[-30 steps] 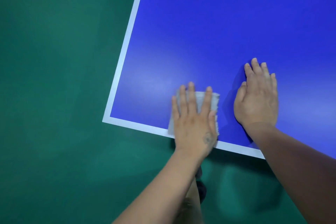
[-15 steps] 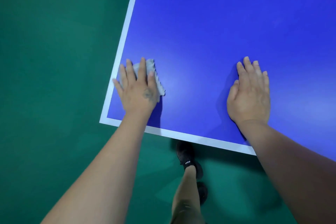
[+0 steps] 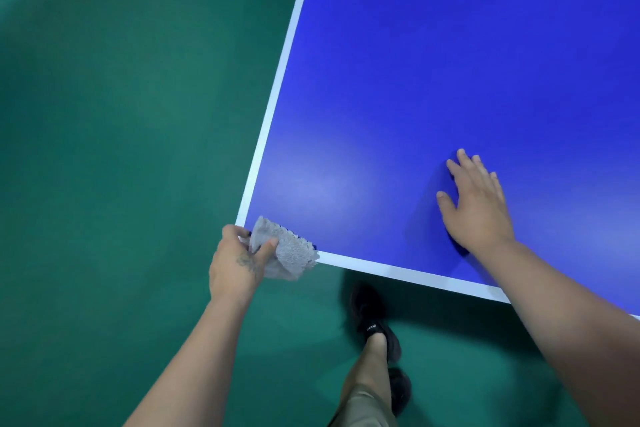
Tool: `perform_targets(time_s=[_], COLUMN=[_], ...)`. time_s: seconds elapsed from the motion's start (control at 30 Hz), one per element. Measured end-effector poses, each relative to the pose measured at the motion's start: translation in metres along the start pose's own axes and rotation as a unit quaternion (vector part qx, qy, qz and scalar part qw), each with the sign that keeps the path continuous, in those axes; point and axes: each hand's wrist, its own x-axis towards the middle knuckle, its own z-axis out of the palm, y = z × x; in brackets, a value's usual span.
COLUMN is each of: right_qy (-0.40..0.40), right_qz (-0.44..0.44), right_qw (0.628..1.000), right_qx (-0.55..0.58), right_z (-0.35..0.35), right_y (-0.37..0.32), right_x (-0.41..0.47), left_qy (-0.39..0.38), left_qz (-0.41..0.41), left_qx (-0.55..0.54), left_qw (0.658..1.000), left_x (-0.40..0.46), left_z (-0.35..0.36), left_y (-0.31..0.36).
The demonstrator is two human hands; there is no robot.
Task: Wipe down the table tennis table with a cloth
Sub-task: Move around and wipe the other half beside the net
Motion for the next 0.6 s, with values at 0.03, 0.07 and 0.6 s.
perform_targets(time_s=[0.03,0.07,0.6], right_qy=[-0.020,-0.040,-0.128], right_qz=[0.003,0.006,-0.157], right_qw=[1.000,0.999,0.977], right_qx=[-0.001,0.006,0.062], right_z=[-0.005,-0.009,-0.133], right_y=[-0.002,-0.005,-0.109], right_x=[-0.008,-0.018,-0.202], left_qy=[-0.009,-0.015,-0.237], left_qz=[-0.006,-0.004,0.305], left_qx=[-0.019,-0.040,-0.119], left_qw=[1.000,0.999,0.915], left_x=[0.000,-0.001,-0.165], left_z=[-0.001,-0.002,-0.045], left_y=[0.004,0.008,0.091])
